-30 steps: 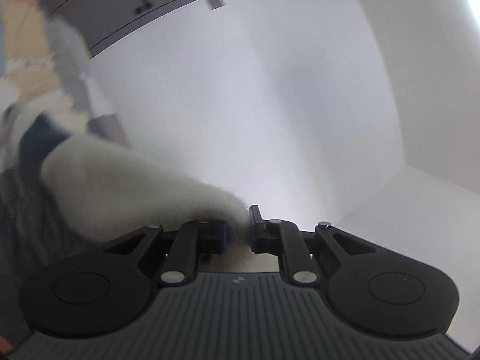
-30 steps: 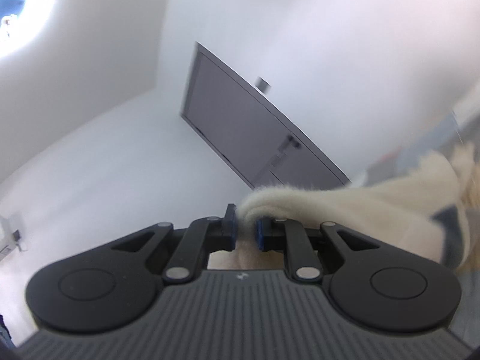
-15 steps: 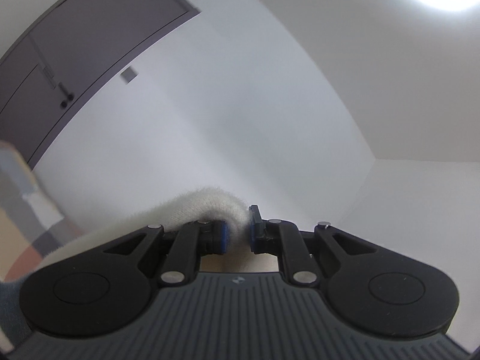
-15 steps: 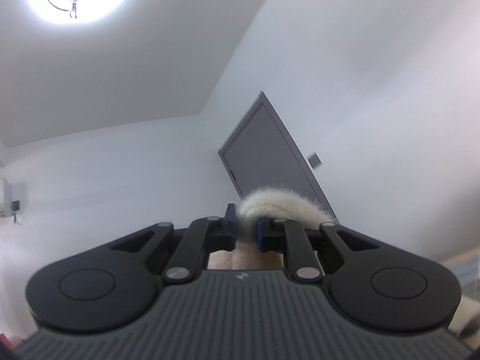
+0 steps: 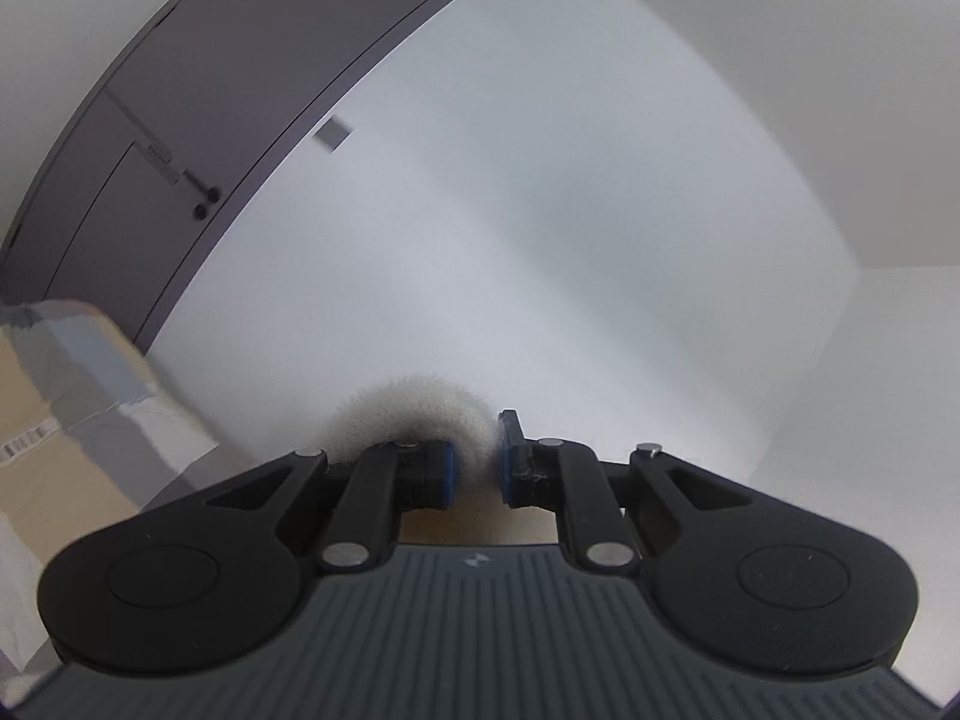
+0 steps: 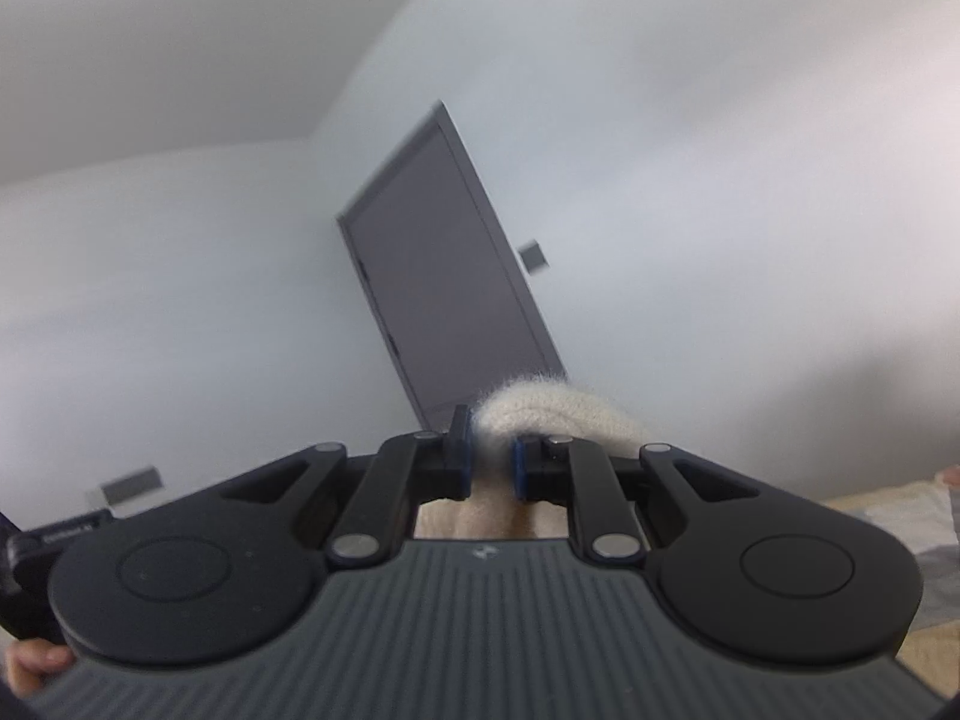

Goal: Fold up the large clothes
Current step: 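Lift the sweater with both grippers and shake it out in the air, then lower the sweater onto the quilt with both grippers and open them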

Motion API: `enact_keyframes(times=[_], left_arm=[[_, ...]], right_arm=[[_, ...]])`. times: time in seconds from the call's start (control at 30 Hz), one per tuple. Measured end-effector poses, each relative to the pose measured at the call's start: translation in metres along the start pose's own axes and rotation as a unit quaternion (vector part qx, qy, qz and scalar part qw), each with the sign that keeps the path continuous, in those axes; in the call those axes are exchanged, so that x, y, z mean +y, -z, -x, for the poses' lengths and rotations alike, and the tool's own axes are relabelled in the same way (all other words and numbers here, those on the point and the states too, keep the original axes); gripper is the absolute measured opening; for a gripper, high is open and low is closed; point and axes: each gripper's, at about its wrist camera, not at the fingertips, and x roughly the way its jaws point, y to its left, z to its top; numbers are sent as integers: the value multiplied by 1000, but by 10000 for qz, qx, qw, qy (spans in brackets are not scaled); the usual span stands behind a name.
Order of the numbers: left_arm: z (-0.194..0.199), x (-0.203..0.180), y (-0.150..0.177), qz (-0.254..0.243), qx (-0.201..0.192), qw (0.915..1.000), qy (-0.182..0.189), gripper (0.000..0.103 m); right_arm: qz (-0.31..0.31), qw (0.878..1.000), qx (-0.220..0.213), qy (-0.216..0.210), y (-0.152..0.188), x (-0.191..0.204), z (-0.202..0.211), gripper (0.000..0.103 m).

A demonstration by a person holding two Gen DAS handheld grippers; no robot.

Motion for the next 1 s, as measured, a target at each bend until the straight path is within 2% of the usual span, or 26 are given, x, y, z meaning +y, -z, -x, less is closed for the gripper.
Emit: enact_keyframes(times=[0.1,0.27,0.5,0.63,0.73,0.87,1.0], left_arm=[[-62,51,16,84,261,9994,-212,16],[-164,137,40,262,683,9949,-687,16],[-289,264,101,214,1364,9831,-1200,16],[-326,321,146,260,1740,9731,-1489,16],[-346,348,169,287,2036,9659,-1576,16],[-363,369,190,368,2343,9574,-1648,16],[-371,367,204,31,2487,9530,-1727,21]], right_arm=[[-173,9992,216,286,22,-30,-33,16],[-324,9942,745,700,69,-87,-118,17],[-541,9833,1350,1093,167,-176,-242,17],[-361,9749,1717,1369,229,-208,-278,17],[-260,9673,1984,1558,258,-224,-297,17],[-242,9580,2229,1786,282,-246,-313,18],[-475,9522,2338,1908,301,-261,-310,18]])
